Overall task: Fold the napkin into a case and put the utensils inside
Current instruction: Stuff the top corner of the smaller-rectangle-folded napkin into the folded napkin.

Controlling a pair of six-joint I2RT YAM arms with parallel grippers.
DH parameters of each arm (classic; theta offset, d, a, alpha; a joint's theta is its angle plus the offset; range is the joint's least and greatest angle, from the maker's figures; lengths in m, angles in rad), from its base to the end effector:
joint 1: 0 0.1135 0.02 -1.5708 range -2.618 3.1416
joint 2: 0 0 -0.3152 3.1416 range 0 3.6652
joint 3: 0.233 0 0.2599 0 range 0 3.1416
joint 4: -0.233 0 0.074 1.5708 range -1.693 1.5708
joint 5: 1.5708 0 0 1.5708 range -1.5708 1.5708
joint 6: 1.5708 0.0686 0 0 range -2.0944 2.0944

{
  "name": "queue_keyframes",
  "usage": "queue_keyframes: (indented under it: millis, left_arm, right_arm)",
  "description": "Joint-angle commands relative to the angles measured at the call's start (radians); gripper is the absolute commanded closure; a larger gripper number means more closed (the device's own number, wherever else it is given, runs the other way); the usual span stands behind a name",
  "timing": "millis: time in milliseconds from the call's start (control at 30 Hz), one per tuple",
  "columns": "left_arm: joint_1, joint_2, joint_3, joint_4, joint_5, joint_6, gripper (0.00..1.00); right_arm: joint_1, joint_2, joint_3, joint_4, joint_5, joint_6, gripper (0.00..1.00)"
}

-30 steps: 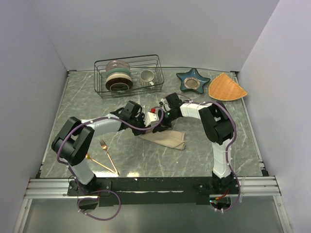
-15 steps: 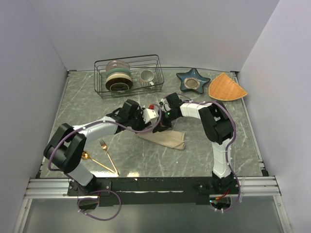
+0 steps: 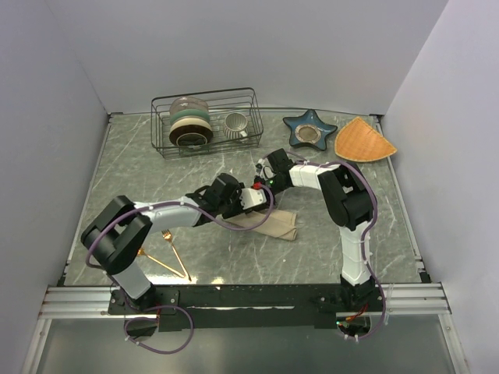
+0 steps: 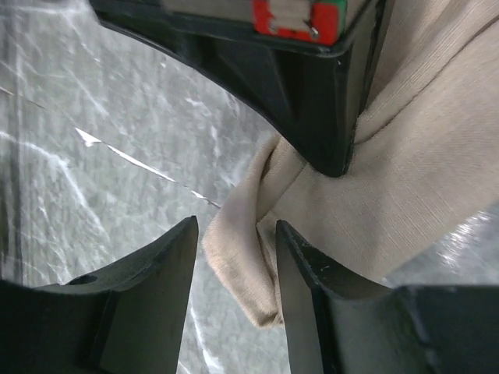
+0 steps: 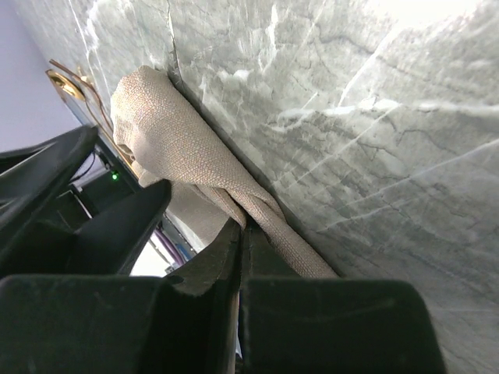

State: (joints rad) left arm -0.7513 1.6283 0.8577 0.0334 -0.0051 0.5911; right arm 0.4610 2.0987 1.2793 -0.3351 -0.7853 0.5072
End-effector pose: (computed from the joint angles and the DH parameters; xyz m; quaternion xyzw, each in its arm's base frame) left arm 0.2684 -0.2502 0.1992 0.5679 0.7167 -0.0301 0.4037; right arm 0.3768 0.2413 0.1299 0.0582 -0.9055 -0.4202 0.0053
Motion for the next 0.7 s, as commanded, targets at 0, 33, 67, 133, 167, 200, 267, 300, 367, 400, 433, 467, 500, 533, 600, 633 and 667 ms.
queue_keyframes:
  millis: [0,33,67,133,167,200,267,300,367,400,433,467,500,533,600,633,667]
  left_arm:
    - [-0.019,0.053,0.017,0.04,-0.088,0.045,0.5]
    - [-0.019,0.059,0.017,0.045,-0.091,0.049,0.51]
    - [-0.019,0.073,0.021,0.048,-0.096,0.049,0.51]
    - [-0.022,0.084,0.021,0.056,-0.113,0.055,0.52]
    - [-0.023,0.096,0.017,0.072,-0.127,0.059,0.53]
    - [-0.029,0.1,0.015,0.08,-0.151,0.07,0.54]
    - [-0.037,0.114,0.003,0.1,-0.171,0.079,0.58]
    - [-0.045,0.117,-0.003,0.103,-0.176,0.09,0.6]
    - [-0.054,0.12,-0.022,0.111,-0.194,0.102,0.67]
    - [-0.06,0.116,-0.028,0.115,-0.196,0.108,0.7]
    - [-0.062,0.111,-0.031,0.115,-0.194,0.111,0.74]
    - [-0.066,0.104,-0.035,0.111,-0.193,0.111,0.76]
    - [-0.069,0.099,-0.034,0.099,-0.193,0.11,0.77]
    - [-0.069,0.096,-0.031,0.094,-0.196,0.11,0.78]
    - [-0.075,0.087,-0.034,0.105,-0.203,0.119,0.76]
    - [-0.079,0.084,-0.043,0.117,-0.211,0.133,0.76]
    - [-0.08,0.084,-0.048,0.129,-0.225,0.151,0.76]
  right_arm:
    - [-0.008,0.061,0.006,-0.002,0.162,-0.038,1.0]
    - [-0.005,0.061,0.006,-0.002,0.162,-0.038,1.0]
    - [-0.007,0.06,0.006,-0.004,0.162,-0.039,1.0]
    - [-0.007,0.061,0.006,-0.002,0.161,-0.041,1.0]
    - [-0.005,0.061,0.008,-0.004,0.161,-0.041,1.0]
    - [-0.005,0.063,0.006,-0.002,0.161,-0.039,1.0]
    - [-0.007,0.066,0.011,-0.004,0.162,-0.041,1.0]
    - [-0.005,0.07,0.014,-0.005,0.162,-0.041,1.0]
    - [-0.007,0.073,0.017,-0.005,0.164,-0.041,1.0]
    - [-0.007,0.073,0.017,-0.007,0.164,-0.041,1.0]
    - [-0.007,0.075,0.018,-0.005,0.164,-0.039,1.0]
    - [-0.007,0.075,0.022,-0.004,0.164,-0.039,1.0]
    - [-0.007,0.076,0.02,-0.005,0.162,-0.039,1.0]
    - [-0.008,0.076,0.02,-0.004,0.162,-0.038,1.0]
    - [-0.007,0.076,0.022,-0.004,0.162,-0.036,1.0]
    - [-0.007,0.078,0.022,-0.004,0.162,-0.038,1.0]
    - [-0.007,0.078,0.022,-0.005,0.162,-0.036,1.0]
